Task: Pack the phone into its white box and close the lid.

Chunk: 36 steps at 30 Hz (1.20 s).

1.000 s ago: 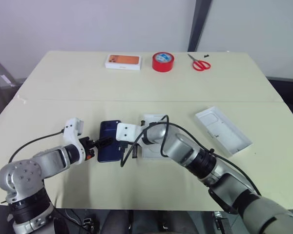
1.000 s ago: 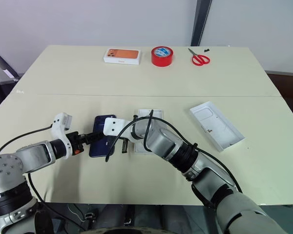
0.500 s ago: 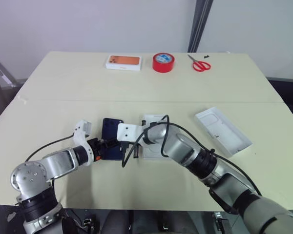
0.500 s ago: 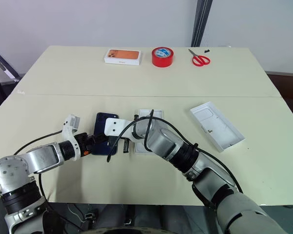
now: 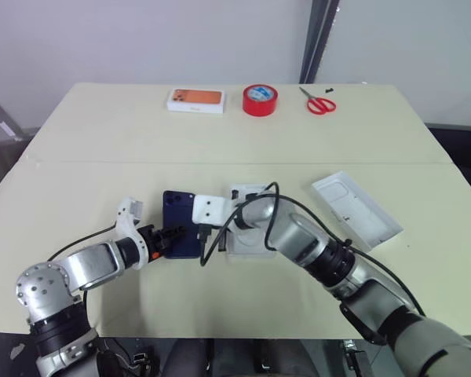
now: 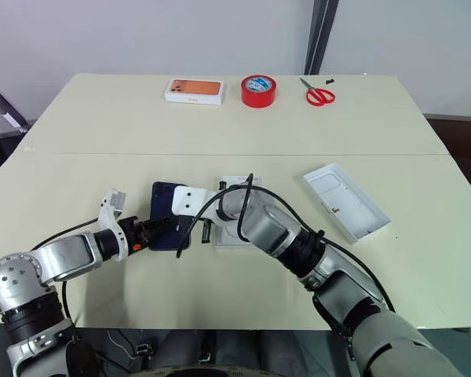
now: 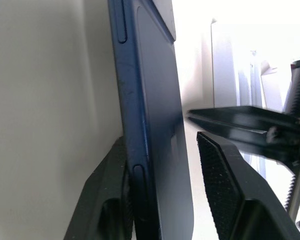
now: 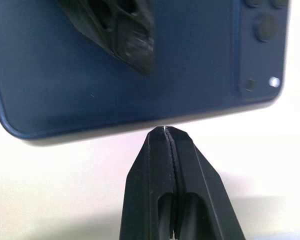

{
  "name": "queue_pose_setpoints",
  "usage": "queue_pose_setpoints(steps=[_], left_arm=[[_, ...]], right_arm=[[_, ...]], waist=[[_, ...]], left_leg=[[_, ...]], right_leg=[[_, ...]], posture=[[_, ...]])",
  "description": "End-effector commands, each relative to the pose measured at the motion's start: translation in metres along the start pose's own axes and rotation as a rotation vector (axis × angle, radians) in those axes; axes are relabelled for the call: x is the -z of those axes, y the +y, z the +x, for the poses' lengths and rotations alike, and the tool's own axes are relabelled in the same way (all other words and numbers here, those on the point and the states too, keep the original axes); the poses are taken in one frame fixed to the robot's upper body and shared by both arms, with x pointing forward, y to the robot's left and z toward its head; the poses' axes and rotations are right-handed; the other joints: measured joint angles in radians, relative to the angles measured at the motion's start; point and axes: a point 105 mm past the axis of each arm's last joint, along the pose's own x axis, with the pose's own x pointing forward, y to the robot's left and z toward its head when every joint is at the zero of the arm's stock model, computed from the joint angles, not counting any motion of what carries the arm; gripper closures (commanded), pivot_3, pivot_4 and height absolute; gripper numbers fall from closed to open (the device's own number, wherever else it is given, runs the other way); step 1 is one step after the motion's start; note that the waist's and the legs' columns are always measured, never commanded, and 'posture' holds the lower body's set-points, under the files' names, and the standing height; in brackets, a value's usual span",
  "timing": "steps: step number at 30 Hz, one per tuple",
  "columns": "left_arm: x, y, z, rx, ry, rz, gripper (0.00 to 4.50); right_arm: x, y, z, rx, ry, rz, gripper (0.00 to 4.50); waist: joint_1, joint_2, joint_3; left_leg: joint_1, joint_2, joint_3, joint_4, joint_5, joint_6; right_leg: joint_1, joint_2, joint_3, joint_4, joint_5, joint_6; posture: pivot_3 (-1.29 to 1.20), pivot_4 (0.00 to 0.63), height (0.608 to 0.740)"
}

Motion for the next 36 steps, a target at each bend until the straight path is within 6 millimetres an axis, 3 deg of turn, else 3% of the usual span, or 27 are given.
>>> queue_pose_setpoints(steps=[1, 2, 5, 7, 8, 13, 16, 21, 26, 36], left_arm=[[-0.006, -0.008, -0.004, 0.039, -0.037, -0.023, 2.60], [-0.006, -0.008, -0.004, 0.040, -0.040, -0.036, 2.60], [-0.005, -0.010, -0.006, 0.041, -0.041, -0.053, 3.38], [-0.007, -0.015, -0.007, 0.062, -0.053, -0.066, 4.30], [-0.009, -0.020, -0.008, 0.081, -0.062, -0.062, 4.41], [-0.014, -0.050, -0.011, 0.201, -0.099, -0.071, 4.41], [-0.010, -0.070, -0.003, 0.264, -0.088, -0.082, 4.41], [0.001, -0.088, 0.016, 0.304, -0.039, -0.104, 4.41], [0.020, -0.092, 0.044, 0.302, 0.069, -0.114, 4.41], [0.031, -0.097, 0.074, 0.324, 0.157, -0.077, 4.41]], right_arm=[[-0.016, -0.008, -0.019, 0.029, -0.079, -0.011, 4.50], [-0.017, -0.009, -0.023, 0.030, -0.091, -0.009, 4.50], [-0.019, -0.013, -0.038, 0.039, -0.131, 0.002, 4.50], [-0.019, -0.015, -0.049, 0.046, -0.154, 0.012, 4.50], [-0.017, -0.015, -0.055, 0.049, -0.164, 0.018, 4.50], [-0.001, -0.019, -0.084, 0.070, -0.186, 0.053, 4.50], [0.011, -0.022, -0.102, 0.091, -0.182, 0.073, 4.50], [0.031, -0.030, -0.117, 0.139, -0.141, 0.100, 4.50], [0.056, -0.037, -0.124, 0.202, -0.062, 0.136, 4.50], [0.062, -0.033, -0.123, 0.215, -0.045, 0.151, 4.50]], waist=[[-0.001, 0.000, 0.000], [-0.001, 0.000, 0.000], [0.001, 0.000, 0.000], [0.002, 0.000, 0.000], [0.000, 0.000, 0.000], [0.003, 0.000, 0.001], [0.006, 0.000, 0.001], [0.001, 0.000, 0.001], [0.005, 0.000, 0.001], [0.005, 0.000, 0.001]], left_leg=[[0.000, 0.000, 0.000, 0.000, 0.000, 0.000], [0.000, 0.000, 0.000, 0.000, 0.000, 0.000], [0.000, 0.000, 0.000, 0.000, 0.000, 0.001], [0.000, 0.000, 0.000, 0.000, 0.000, 0.001], [0.000, 0.000, 0.000, 0.000, -0.001, 0.001], [-0.001, 0.000, 0.000, -0.001, -0.001, 0.002], [-0.001, 0.000, 0.000, -0.001, -0.001, 0.003], [-0.001, 0.000, 0.000, -0.001, -0.002, 0.003], [-0.001, 0.000, 0.000, 0.000, -0.001, 0.003], [-0.001, 0.001, 0.001, 0.000, 0.000, 0.002]], right_leg=[[0.000, 0.000, 0.000, 0.000, 0.000, 0.000], [0.000, 0.000, 0.000, 0.000, 0.000, 0.000], [0.000, 0.000, 0.000, 0.000, 0.000, 0.000], [0.000, 0.000, 0.000, 0.000, 0.000, 0.000], [0.000, 0.000, 0.000, 0.000, 0.000, 0.000], [0.000, -0.001, 0.000, -0.001, 0.000, 0.000], [0.001, -0.001, 0.000, -0.003, 0.000, 0.000], [0.001, -0.001, 0.000, -0.003, 0.000, 0.000], [0.001, 0.000, 0.000, -0.003, 0.000, 0.000], [0.001, 0.002, 0.001, -0.002, 0.000, 0.000]], posture=[[0.00, 0.150, 0.733], [0.00, 0.150, 0.733], [0.00, 0.150, 0.733], [0.00, 0.150, 0.733], [0.00, 0.150, 0.733], [0.00, 0.150, 0.733], [0.00, 0.150, 0.733], [0.00, 0.150, 0.733], [0.00, 0.150, 0.733], [0.00, 0.150, 0.733]])
